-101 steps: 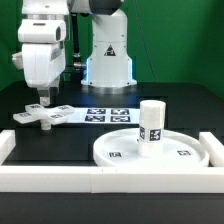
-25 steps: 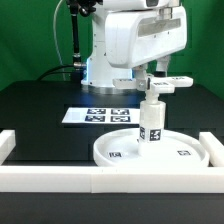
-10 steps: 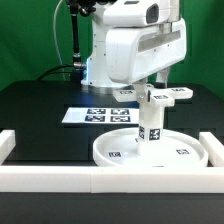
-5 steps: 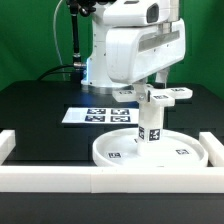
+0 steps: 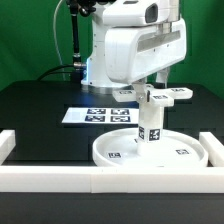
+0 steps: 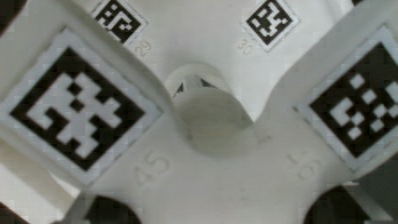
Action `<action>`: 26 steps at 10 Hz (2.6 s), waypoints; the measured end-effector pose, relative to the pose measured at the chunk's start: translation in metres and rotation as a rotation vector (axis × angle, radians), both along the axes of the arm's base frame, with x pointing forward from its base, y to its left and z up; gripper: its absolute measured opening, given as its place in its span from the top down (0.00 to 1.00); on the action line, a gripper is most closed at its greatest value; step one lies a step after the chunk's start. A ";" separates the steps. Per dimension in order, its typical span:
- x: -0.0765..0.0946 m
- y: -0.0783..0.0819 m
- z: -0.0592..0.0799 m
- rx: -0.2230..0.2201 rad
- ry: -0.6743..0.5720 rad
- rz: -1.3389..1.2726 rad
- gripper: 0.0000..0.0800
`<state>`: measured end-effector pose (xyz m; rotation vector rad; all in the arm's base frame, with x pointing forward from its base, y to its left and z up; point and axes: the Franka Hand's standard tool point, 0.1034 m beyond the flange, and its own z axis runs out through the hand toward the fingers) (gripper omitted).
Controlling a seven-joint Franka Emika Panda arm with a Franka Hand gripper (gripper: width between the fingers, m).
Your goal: Assemble round table
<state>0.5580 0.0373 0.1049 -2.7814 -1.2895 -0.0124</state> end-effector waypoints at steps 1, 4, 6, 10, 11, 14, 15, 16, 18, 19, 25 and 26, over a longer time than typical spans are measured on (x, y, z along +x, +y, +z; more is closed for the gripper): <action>0.000 0.000 0.000 0.000 0.007 -0.086 0.45; 0.000 0.001 -0.001 0.006 0.023 -0.397 0.45; 0.000 0.002 -0.001 0.015 0.030 -0.624 0.45; 0.000 0.003 -0.001 0.043 0.031 -1.071 0.45; 0.001 0.002 -0.002 0.055 0.032 -1.182 0.45; 0.003 0.002 -0.002 0.119 0.036 -1.560 0.45; 0.003 0.001 -0.002 0.131 0.048 -1.673 0.45; 0.003 0.001 -0.002 0.135 0.058 -1.748 0.45; 0.003 0.001 -0.003 0.144 0.086 -1.919 0.45; 0.003 0.001 -0.003 0.150 0.106 -2.015 0.45; 0.004 0.001 -0.003 0.175 0.227 -2.545 0.45; 0.005 -0.001 -0.003 0.178 0.262 -2.626 0.45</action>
Offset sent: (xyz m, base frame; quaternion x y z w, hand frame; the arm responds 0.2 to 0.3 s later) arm -0.0087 -0.0004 -0.0068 0.0033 0.0158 0.2606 0.9653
